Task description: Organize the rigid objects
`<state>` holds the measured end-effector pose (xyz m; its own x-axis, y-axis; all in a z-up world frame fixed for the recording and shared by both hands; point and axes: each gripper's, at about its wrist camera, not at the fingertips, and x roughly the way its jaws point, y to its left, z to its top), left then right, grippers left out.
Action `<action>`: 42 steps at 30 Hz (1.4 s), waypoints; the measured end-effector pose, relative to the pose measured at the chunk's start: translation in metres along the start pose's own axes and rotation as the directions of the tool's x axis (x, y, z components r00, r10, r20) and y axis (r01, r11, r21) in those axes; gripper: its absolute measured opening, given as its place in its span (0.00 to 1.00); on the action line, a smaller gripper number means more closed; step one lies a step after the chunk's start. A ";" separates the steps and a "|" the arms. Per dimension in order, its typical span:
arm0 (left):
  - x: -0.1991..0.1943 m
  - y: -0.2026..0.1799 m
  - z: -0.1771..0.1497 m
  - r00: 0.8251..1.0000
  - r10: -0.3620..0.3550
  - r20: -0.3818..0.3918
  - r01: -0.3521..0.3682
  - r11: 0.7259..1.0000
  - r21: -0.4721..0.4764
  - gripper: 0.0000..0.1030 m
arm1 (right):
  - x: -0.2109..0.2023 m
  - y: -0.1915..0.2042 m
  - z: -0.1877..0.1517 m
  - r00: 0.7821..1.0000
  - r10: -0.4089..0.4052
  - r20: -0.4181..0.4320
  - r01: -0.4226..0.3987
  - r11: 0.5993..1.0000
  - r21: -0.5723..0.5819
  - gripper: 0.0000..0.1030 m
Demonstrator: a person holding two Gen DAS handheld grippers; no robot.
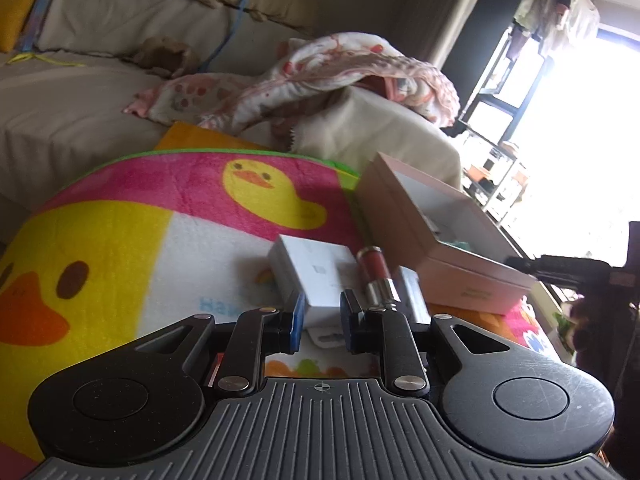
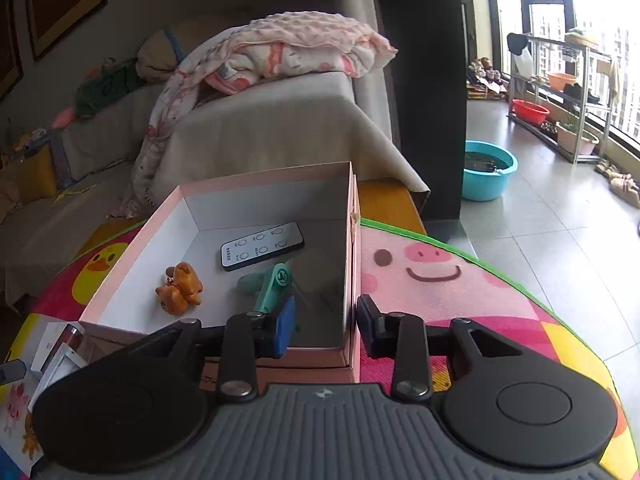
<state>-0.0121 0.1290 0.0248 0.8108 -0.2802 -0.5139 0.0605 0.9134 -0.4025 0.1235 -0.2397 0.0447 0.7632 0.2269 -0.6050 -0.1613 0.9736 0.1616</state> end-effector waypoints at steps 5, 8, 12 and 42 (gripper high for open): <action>0.008 -0.024 -0.001 0.995 -0.092 -0.037 0.093 0.995 0.035 0.21 | -0.016 0.005 -0.004 0.999 0.018 0.049 -0.016 1.000 -0.023 0.36; 0.025 -0.046 -0.004 0.990 -0.134 -0.054 0.138 0.987 0.081 0.24 | -0.044 0.012 -0.015 0.993 0.050 0.109 -0.041 0.996 -0.084 0.55; 0.038 -0.073 -0.014 0.962 -0.238 -0.137 0.255 0.959 0.126 0.25 | -0.068 0.022 -0.032 0.984 0.166 0.061 -0.156 0.978 -0.140 0.57; -0.024 -0.107 -0.048 0.995 0.030 -0.092 0.017 0.884 0.468 0.29 | -0.095 0.064 -0.121 0.975 0.199 -0.102 -0.221 0.926 -0.306 0.58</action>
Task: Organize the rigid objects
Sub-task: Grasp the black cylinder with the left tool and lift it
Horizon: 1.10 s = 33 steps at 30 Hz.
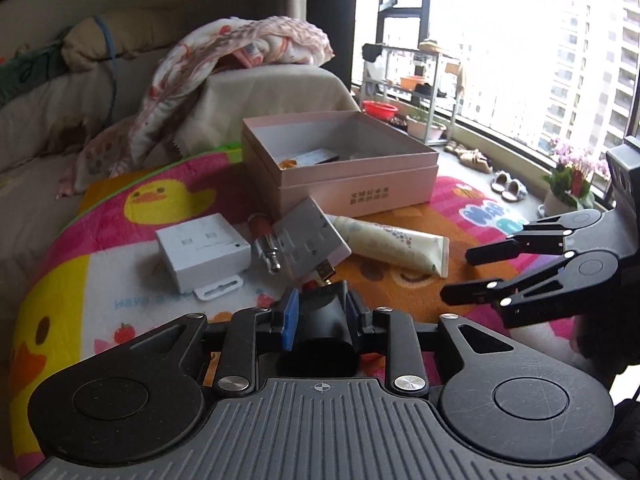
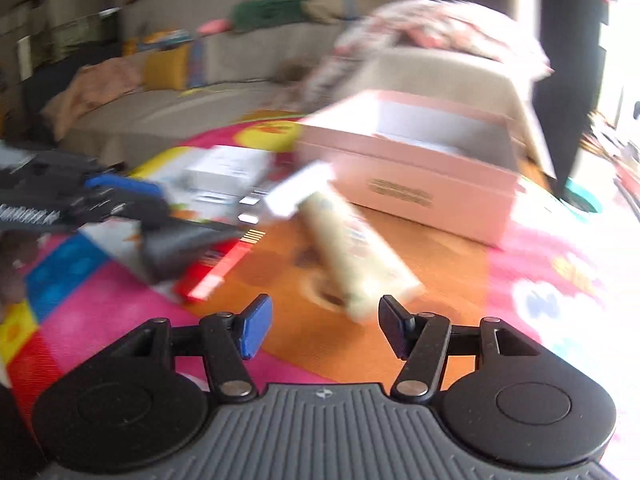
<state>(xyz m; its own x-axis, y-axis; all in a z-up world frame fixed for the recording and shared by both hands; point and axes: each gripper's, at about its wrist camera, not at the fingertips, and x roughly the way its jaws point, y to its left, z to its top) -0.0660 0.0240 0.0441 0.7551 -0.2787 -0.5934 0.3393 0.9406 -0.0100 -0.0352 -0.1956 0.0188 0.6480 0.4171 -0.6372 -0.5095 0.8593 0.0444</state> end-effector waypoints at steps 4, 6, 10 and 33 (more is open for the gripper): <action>0.007 -0.005 -0.003 1.000 -0.010 -0.024 0.010 1.000 0.004 0.34 | -0.005 -0.025 -0.010 1.000 -0.008 0.017 0.006 0.992 0.122 0.62; 0.013 -0.010 -0.005 0.998 -0.030 -0.059 0.031 0.999 0.012 0.36 | -0.004 -0.026 -0.009 1.000 -0.011 0.014 0.009 0.992 0.130 0.64; 0.017 -0.022 -0.014 0.998 -0.003 -0.055 0.006 0.998 0.064 0.38 | -0.002 -0.022 -0.009 1.000 -0.022 0.011 0.020 0.995 0.100 0.67; -0.021 0.040 -0.030 0.996 -0.010 -0.090 -0.024 0.931 -0.363 0.47 | 0.007 -0.013 -0.006 0.999 -0.043 -0.002 0.043 0.998 0.054 0.73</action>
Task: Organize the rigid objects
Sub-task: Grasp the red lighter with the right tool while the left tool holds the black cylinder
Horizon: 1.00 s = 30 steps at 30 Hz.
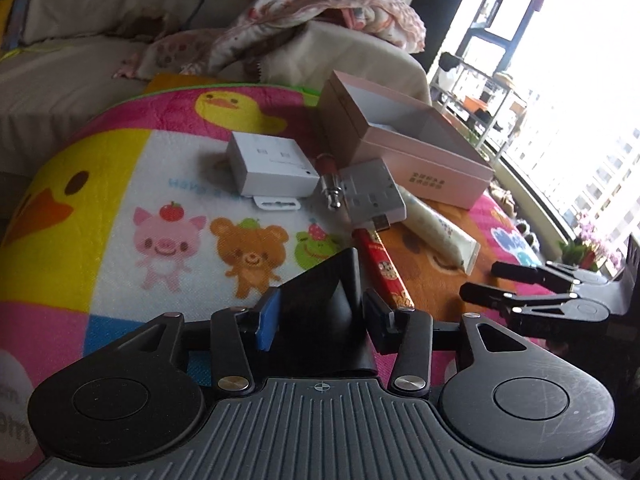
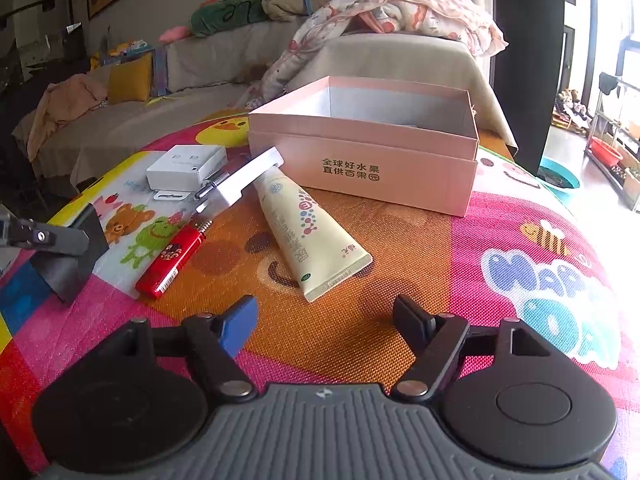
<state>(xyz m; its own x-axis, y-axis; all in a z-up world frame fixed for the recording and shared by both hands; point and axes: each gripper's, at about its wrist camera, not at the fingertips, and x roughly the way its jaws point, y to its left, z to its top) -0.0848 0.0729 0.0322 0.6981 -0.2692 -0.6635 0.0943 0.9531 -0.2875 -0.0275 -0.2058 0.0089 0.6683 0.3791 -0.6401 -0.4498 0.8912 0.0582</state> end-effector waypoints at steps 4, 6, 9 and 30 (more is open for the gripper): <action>-0.001 -0.019 -0.004 0.998 0.062 -0.021 -0.059 0.989 0.138 0.51 | 0.000 0.000 0.000 1.000 0.001 0.000 -0.001 1.000 0.001 0.73; 0.003 -0.021 -0.008 0.994 0.087 -0.066 -0.074 0.981 0.178 0.51 | 0.000 0.000 0.000 1.000 0.001 0.000 -0.001 1.000 0.001 0.73; 0.005 -0.021 -0.017 0.993 0.098 -0.064 -0.083 0.975 0.204 0.53 | 0.001 0.001 0.001 1.000 0.003 -0.002 -0.003 1.000 -0.002 0.75; -0.001 0.015 -0.009 0.998 0.015 0.062 -0.016 1.000 0.015 0.51 | 0.048 0.079 0.046 0.984 0.163 -0.065 -0.169 0.981 -0.094 0.44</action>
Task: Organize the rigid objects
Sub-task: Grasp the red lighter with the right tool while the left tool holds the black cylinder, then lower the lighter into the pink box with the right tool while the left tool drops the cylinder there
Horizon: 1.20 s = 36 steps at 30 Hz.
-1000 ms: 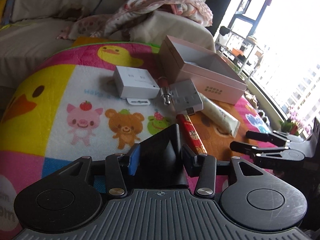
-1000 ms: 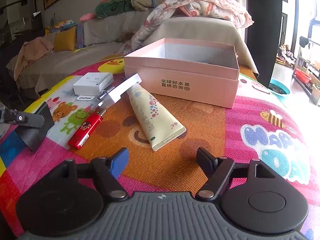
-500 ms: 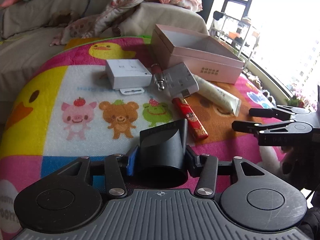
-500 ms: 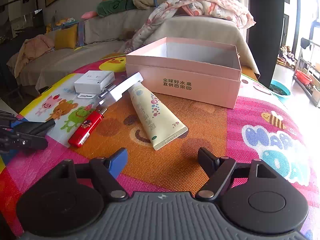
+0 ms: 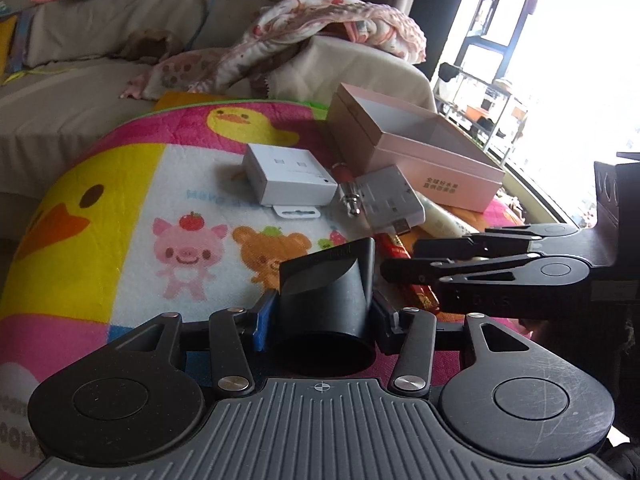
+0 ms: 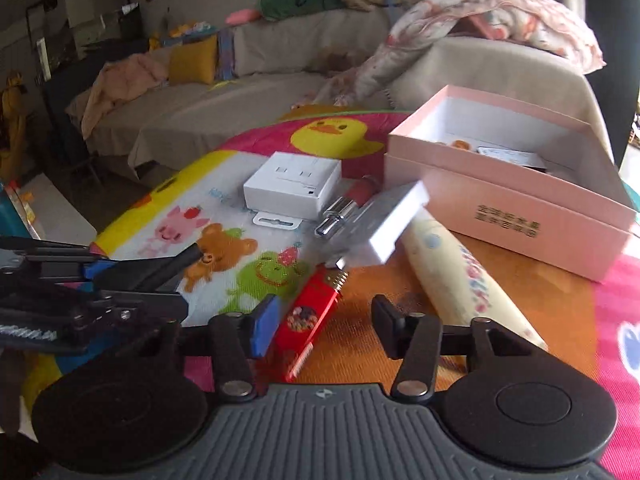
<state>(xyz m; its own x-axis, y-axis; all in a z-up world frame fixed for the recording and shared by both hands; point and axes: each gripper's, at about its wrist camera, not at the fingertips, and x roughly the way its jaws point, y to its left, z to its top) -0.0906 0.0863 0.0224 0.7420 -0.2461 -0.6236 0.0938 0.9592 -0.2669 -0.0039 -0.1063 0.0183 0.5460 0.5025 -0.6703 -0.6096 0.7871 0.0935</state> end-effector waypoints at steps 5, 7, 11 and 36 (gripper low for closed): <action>0.003 -0.006 -0.004 0.999 -0.042 -0.020 0.043 0.998 0.035 0.51 | -0.006 0.012 -0.001 0.999 -0.033 -0.024 0.030 0.993 -0.114 0.22; 0.003 -0.016 -0.007 0.996 -0.078 -0.038 0.081 0.994 0.080 0.51 | -0.018 0.012 -0.010 0.998 -0.050 -0.036 0.043 0.987 -0.154 0.22; 0.001 -0.045 -0.012 0.985 -0.142 -0.094 0.158 0.968 0.194 0.51 | -0.051 -0.006 -0.029 0.996 -0.068 -0.060 0.058 0.988 -0.143 0.22; 0.137 -0.099 0.241 0.955 -0.254 0.155 0.209 0.943 0.260 0.51 | -0.087 -0.147 0.128 0.931 -0.248 0.268 0.199 0.960 0.197 0.22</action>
<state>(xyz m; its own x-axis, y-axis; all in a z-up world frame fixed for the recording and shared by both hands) 0.1617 -0.0084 0.1399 0.7872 -0.4574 -0.4136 0.4160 0.8890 -0.1913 0.1114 -0.2204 0.1571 0.8137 0.3680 -0.4499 -0.3630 0.9263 0.1012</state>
